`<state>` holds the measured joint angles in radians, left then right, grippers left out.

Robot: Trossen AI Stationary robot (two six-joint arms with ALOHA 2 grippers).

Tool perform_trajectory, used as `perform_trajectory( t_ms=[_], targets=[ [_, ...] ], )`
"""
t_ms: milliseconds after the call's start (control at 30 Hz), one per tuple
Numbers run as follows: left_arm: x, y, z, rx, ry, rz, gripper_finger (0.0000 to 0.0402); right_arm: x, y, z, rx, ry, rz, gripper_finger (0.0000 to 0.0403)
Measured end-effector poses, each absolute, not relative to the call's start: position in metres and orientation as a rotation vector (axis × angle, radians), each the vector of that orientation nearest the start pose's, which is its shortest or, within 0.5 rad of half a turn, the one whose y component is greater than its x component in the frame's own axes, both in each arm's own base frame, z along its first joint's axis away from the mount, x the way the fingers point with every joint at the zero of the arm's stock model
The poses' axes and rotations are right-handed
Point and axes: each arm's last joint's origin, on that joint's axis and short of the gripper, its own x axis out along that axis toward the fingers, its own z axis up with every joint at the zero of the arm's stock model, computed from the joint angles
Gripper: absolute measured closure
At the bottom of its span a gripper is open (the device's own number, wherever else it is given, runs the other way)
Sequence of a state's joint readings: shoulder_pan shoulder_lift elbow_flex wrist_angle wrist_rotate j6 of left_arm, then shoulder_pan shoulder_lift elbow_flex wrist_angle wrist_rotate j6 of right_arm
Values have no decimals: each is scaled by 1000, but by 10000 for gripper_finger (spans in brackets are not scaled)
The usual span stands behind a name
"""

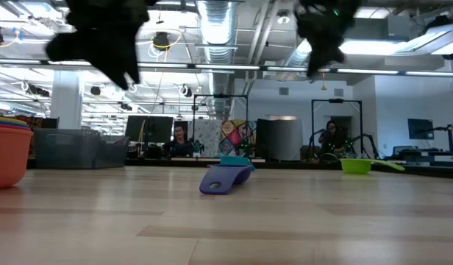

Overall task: Nest measuring cups in basket
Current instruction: Stack the light green measuring cup on top of the yellow measuring cup

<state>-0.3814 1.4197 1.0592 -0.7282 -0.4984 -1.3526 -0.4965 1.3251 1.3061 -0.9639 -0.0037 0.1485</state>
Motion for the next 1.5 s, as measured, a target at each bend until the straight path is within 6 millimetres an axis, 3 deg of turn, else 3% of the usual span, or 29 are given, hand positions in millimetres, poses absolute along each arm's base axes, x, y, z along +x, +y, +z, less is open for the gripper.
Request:
perform_trajectory(
  t_ms=[100, 267, 567, 700, 933, 1267, 1500],
  targets=[
    [270, -75, 255, -803, 677, 701, 286, 199, -134, 314, 468, 965, -624, 321],
    [283, -52, 259, -834, 639, 661, 268, 170, -146, 296, 519, 986, -716, 291],
    [290, -21, 260, -758, 641, 670, 262, 154, -168, 261, 613, 1060, -803, 186],
    [289, -10, 259, -733, 704, 639, 262, 153, -172, 241, 662, 1111, -829, 163],
    [281, 11, 254, -651, 826, 640, 262, 153, -184, 220, 702, 1117, -871, 177],
    [278, 40, 253, -572, 856, 662, 262, 165, -205, 180, 765, 1202, -885, 204],
    [276, 50, 253, -565, 885, 641, 262, 164, -207, 172, 738, 1265, -937, 223]
  ],
)
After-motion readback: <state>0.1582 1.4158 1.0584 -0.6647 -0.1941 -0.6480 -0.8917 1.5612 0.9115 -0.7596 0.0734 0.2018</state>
